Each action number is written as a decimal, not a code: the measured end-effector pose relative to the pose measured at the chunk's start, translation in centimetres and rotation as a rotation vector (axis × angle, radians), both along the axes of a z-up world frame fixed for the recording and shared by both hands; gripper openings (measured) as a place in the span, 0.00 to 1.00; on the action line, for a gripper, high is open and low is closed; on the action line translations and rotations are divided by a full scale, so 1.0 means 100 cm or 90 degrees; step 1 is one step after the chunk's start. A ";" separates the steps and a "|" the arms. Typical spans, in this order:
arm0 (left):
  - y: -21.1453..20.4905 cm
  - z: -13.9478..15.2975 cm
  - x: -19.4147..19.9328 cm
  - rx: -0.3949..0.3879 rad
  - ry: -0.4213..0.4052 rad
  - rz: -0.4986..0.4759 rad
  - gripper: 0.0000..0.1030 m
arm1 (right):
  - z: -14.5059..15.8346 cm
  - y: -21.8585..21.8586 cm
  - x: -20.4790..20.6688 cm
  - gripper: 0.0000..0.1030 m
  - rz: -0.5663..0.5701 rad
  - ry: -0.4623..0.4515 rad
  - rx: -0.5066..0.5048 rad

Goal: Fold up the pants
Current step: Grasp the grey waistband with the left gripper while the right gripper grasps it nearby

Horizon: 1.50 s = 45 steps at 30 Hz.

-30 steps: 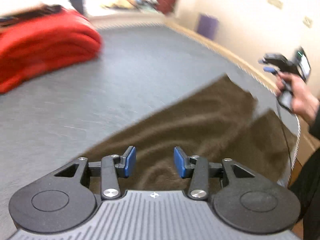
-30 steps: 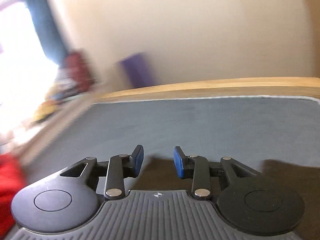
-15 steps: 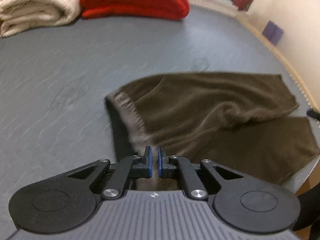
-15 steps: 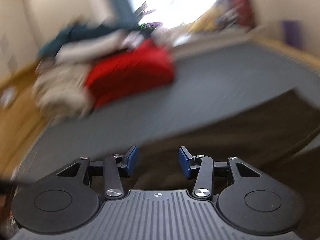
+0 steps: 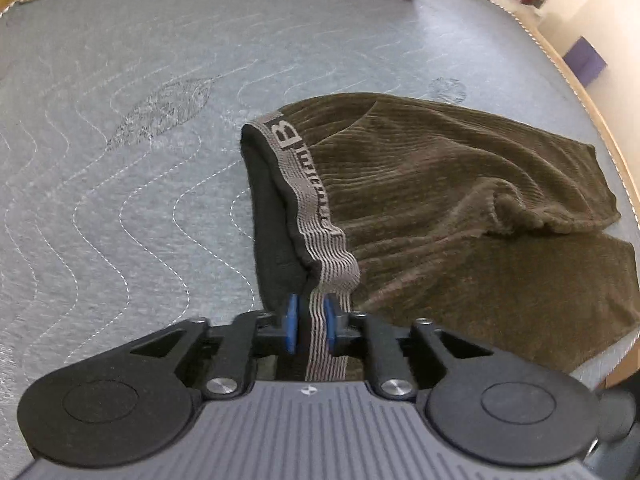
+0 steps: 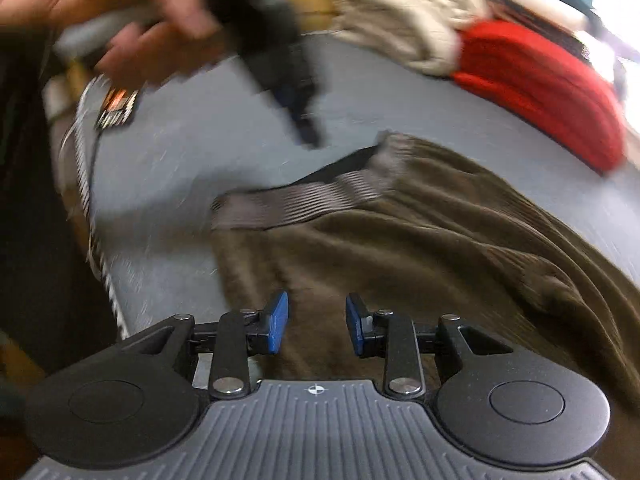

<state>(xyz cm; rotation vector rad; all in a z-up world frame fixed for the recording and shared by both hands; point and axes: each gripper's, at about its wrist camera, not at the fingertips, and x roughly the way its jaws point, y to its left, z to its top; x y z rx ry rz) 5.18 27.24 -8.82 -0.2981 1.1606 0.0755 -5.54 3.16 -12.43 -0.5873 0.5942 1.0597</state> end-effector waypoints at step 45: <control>0.079 0.014 0.013 0.058 -0.065 0.140 0.19 | -0.009 0.065 -0.035 0.12 0.176 0.012 0.012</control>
